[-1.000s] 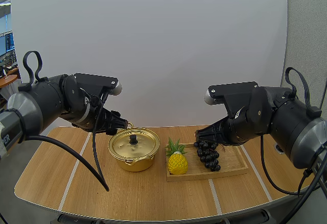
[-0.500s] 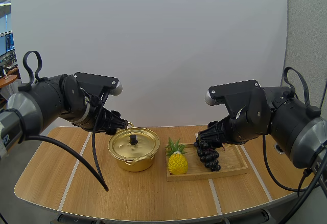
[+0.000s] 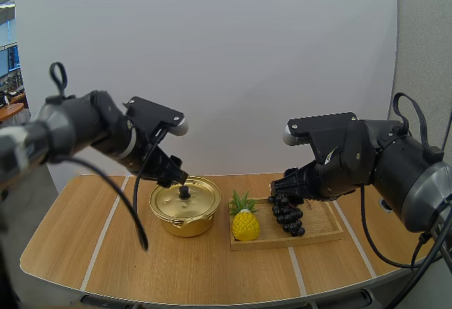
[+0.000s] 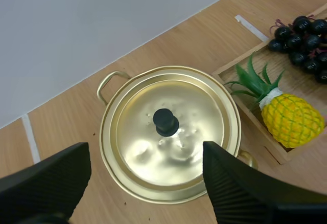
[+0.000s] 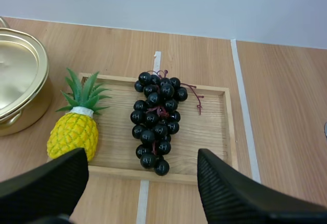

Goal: Open the pot, put the pineapple inside, and close it

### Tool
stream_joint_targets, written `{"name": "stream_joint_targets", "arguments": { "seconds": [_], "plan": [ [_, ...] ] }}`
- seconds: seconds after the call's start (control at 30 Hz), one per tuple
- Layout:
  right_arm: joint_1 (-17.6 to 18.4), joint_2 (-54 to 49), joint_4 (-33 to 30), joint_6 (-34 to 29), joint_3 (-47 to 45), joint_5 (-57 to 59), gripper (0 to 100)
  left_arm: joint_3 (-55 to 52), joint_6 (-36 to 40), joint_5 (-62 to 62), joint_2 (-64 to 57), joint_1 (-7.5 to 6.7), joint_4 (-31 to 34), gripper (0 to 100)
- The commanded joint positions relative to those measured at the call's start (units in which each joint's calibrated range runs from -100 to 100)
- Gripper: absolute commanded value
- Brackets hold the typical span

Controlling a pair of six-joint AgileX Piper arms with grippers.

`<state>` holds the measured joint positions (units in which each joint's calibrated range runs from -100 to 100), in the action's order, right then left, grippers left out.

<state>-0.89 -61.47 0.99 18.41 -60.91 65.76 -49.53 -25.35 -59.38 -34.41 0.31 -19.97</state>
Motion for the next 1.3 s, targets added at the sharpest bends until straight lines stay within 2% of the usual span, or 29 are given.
{"name": "stream_joint_targets", "arguments": {
  "seconds": [0.0,0.1,0.27,0.57,1.27],
  "plan": [
    [0.06,-0.13,0.93,0.57,0.44,-1.24,100,8.34,-6.51,-6.81,9.71,0.10,-5.03,100],
    [0.06,-0.13,0.93,0.57,0.44,-2.12,100,12.19,-7.95,-10.18,15.38,-0.42,-5.03,100],
    [0.06,-0.13,0.93,0.57,0.44,-3.03,100,16.79,-7.25,-11.09,23.68,-2.56,-1.68,100],
    [0.06,-0.13,0.93,0.57,0.44,-3.03,100,22.40,-4.47,-15.81,33.81,-2.56,1.87,100],
    [0.06,-0.13,0.93,0.57,0.44,-3.03,100,22.64,-4.57,-13.22,37.84,-2.56,1.85,100]
  ]
}}
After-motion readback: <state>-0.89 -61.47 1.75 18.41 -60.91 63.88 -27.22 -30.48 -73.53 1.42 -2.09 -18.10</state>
